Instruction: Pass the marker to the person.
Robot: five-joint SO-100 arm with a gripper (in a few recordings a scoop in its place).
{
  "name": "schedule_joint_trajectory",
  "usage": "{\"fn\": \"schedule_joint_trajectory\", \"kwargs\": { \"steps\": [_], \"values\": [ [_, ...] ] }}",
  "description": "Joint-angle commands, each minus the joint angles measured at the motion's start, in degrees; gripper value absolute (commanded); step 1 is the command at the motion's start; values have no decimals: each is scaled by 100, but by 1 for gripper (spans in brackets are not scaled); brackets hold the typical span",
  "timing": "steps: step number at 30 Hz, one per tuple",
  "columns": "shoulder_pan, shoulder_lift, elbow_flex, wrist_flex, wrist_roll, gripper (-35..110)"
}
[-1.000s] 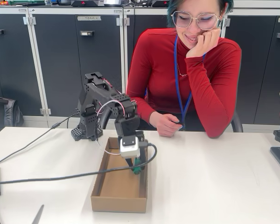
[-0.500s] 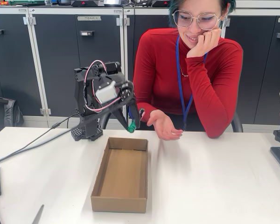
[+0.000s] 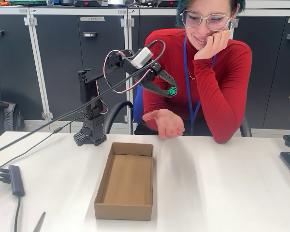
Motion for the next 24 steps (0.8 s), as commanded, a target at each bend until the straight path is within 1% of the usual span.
{"fn": "schedule_joint_trajectory", "kwargs": {
  "steps": [1, 4, 5, 6, 9, 10, 14, 24],
  "values": [
    [-290, 0, -290, 62, -53, -5],
    [-220, 26, -211, -53, 44, -4],
    [-185, 26, -185, -114, 88, 0],
    [-149, 26, -176, -176, 114, 6],
    [-44, 97, -35, -457, 158, 31],
    [-18, 114, 0, -527, 158, 37],
    [62, 105, 26, -633, 97, 40],
    [158, 88, 97, -668, 132, 40]
  ]
}}
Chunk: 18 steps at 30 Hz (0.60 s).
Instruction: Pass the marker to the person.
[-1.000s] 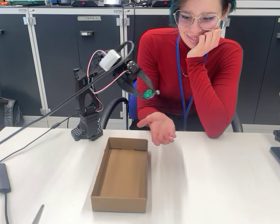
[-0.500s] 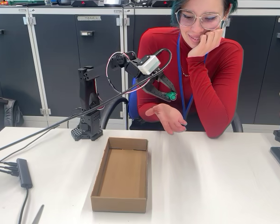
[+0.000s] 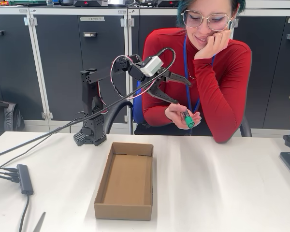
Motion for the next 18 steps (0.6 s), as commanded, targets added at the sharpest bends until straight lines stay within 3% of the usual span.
{"fn": "schedule_joint_trajectory", "kwargs": {
  "steps": [1, 18],
  "values": [
    [9, 176, -26, -167, 0, 40],
    [0, 246, -158, 369, -26, 40]
  ]
}}
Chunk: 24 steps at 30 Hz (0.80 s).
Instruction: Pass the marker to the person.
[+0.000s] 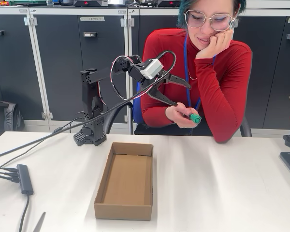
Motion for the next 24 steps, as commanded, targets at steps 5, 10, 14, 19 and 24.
{"fn": "schedule_joint_trajectory", "kwargs": {
  "steps": [5, 10, 14, 19, 24],
  "values": [
    [88, 193, -360, 290, -105, 40],
    [193, 229, -360, 299, -97, 40],
    [220, 299, -334, 290, -123, 40],
    [229, 316, -343, 290, -202, 40],
    [229, 369, -334, 246, -220, 40]
  ]
}}
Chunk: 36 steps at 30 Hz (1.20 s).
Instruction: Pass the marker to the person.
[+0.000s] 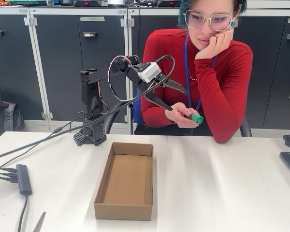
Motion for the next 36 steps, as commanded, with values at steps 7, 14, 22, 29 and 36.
{"fn": "schedule_joint_trajectory", "kwargs": {
  "steps": [7, 14, 22, 29, 36],
  "values": [
    [-18, 431, -272, -123, -88, 40],
    [-18, 431, -325, -114, -88, 40],
    [26, 431, -299, -211, -132, 40],
    [70, 413, -299, -281, -123, 40],
    [105, 413, -281, -334, -141, 40]
  ]
}}
